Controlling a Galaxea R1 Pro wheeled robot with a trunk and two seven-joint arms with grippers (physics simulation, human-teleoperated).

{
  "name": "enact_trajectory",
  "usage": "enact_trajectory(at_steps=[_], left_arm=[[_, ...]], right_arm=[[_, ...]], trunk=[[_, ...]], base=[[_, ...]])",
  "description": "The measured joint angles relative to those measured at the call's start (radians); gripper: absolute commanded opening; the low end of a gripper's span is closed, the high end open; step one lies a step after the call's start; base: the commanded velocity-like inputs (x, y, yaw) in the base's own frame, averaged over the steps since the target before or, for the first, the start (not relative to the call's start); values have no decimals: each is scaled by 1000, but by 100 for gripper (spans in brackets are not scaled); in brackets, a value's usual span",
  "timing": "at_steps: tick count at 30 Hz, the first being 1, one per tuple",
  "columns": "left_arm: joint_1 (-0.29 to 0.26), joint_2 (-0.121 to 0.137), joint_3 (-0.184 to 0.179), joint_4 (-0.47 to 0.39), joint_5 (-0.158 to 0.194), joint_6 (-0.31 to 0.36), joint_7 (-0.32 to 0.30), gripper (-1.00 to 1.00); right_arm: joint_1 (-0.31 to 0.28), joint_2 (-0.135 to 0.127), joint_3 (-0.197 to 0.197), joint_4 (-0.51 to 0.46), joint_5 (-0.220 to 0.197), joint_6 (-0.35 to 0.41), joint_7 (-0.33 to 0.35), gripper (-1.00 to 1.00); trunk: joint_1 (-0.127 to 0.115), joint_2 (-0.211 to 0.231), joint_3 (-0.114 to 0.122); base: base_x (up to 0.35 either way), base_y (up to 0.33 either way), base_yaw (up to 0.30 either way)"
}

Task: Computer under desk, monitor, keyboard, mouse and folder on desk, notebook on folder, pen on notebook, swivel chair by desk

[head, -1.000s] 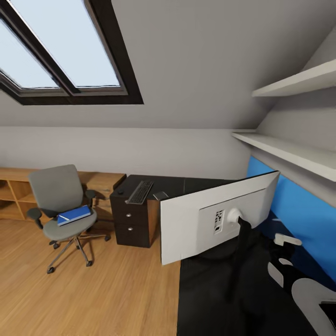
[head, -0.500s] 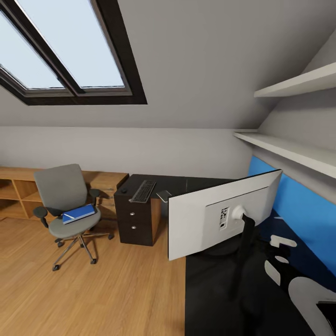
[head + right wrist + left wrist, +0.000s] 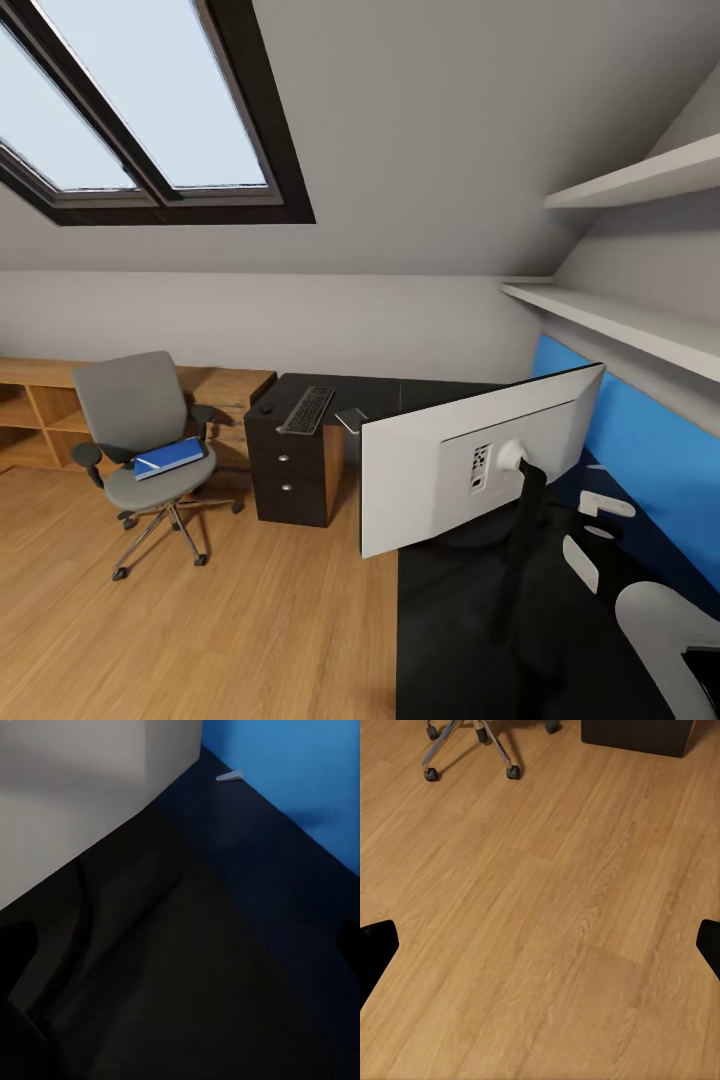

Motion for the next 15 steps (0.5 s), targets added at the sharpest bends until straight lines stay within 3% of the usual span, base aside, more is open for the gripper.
enact_trajectory(at_steps=[9, 15], left_arm=[[0, 0, 0, 0, 0, 0, -2, 100], [0, 0, -1, 0, 0, 0, -4, 100]], right_arm=[[0, 0, 0, -2, 0, 2, -1, 100], [0, 0, 1, -6, -2, 1, 2, 100]], trunk=[[0, 0, 0], [0, 0, 0]], base=[[-14, -15, 0], [-212, -144, 0]])
